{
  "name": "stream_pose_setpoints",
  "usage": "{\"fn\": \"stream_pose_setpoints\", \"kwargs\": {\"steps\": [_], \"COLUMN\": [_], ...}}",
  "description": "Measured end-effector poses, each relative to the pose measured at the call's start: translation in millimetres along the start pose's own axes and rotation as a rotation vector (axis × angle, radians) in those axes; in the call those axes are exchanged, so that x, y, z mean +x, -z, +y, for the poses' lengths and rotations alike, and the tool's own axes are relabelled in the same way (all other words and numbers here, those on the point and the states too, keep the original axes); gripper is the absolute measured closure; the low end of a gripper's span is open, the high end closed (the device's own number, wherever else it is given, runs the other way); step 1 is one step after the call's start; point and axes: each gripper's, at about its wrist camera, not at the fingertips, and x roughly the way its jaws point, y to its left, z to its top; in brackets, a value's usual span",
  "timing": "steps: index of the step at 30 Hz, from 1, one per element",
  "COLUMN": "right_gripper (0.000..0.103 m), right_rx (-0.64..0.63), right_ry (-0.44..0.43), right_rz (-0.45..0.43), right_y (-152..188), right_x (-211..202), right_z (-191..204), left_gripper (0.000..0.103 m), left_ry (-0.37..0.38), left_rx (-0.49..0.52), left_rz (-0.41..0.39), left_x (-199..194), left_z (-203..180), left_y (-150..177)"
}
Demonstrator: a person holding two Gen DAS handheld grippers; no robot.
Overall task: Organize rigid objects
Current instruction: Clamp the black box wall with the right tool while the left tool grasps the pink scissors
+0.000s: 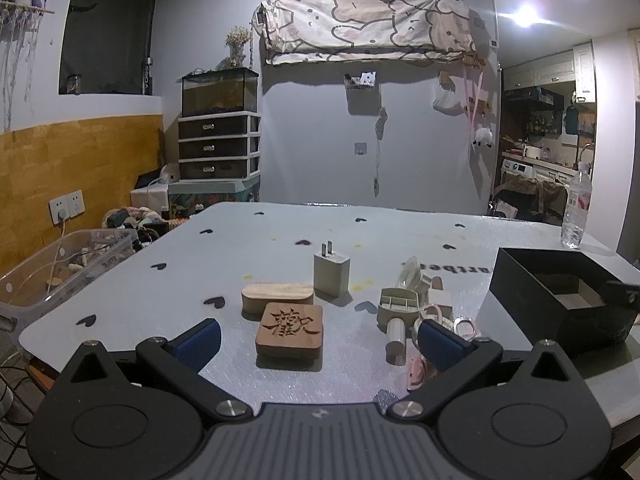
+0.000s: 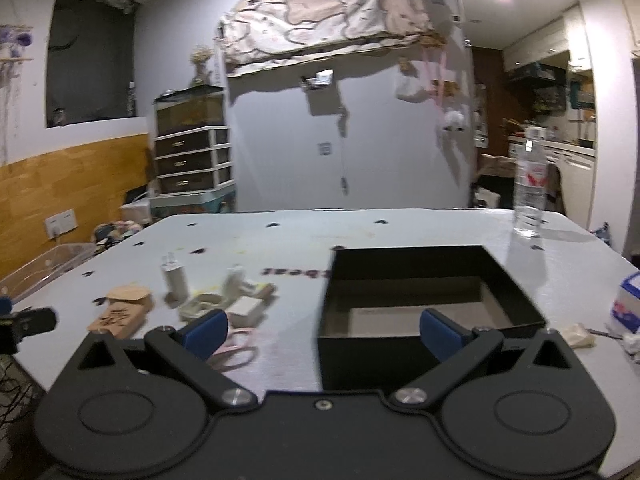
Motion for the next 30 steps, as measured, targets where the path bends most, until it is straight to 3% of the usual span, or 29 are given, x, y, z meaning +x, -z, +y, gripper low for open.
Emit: {"fn": "stream_pose_setpoints", "kwargs": {"steps": [10, 14, 17, 18, 22, 23, 27, 30], "right_gripper": [0.000, 0.000, 0.000, 0.003, 0.034, 0.038, 0.074, 0.081], "right_rx": [0.025, 0.070, 0.086, 0.088, 0.090, 0.100, 0.105, 0.044], "right_ry": [0.197, 0.250, 0.243, 0.245, 0.218, 0.205, 0.140, 0.166], "right_rz": [-0.054, -0.022, 0.022, 0.031, 0.098, 0.115, 0.166, 0.174], "right_y": [-8, -12, -13, -13, -11, -11, -6, -4], "right_x": [1, 16, 33, 38, 62, 67, 81, 85], "right_z": [-75, -108, -128, -133, -150, -153, -153, -144], "left_gripper": [0.000, 0.000, 0.000, 0.000, 0.000, 0.000, 0.000, 0.002], "left_ry": [0.033, 0.055, 0.079, 0.095, 0.139, 0.156, 0.163, 0.171], "left_rx": [0.002, 0.010, 0.011, 0.009, -0.003, -0.011, -0.035, -0.089], "left_rz": [0.035, 0.056, 0.070, 0.077, 0.097, 0.102, 0.101, 0.085], "left_x": [18, 28, 36, 40, 49, 53, 60, 66], "left_z": [-3, -9, -14, -15, -17, -17, -19, -18], "left_y": [14, 22, 28, 30, 35, 36, 34, 32]}}
